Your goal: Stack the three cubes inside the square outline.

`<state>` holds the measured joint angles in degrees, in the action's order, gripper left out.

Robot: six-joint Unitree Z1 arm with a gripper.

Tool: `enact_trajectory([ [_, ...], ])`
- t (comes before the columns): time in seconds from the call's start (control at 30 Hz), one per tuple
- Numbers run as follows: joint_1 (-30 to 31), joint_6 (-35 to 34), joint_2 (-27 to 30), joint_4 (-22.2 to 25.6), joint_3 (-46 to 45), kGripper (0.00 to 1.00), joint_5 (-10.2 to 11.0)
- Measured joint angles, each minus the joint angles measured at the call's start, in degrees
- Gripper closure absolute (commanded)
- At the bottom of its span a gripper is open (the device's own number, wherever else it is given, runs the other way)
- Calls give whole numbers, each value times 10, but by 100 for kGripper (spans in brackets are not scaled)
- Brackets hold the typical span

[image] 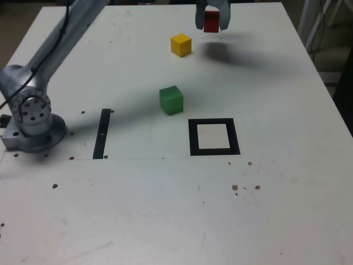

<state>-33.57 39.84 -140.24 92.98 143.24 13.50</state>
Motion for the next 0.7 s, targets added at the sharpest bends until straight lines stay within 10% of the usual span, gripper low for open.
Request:
enact_trajectory([
  [0.4, 146, -169, 164, -36, -244, 74, 5],
  [0.7, 291, -330, 291, -125, -425, 74, -46],
])
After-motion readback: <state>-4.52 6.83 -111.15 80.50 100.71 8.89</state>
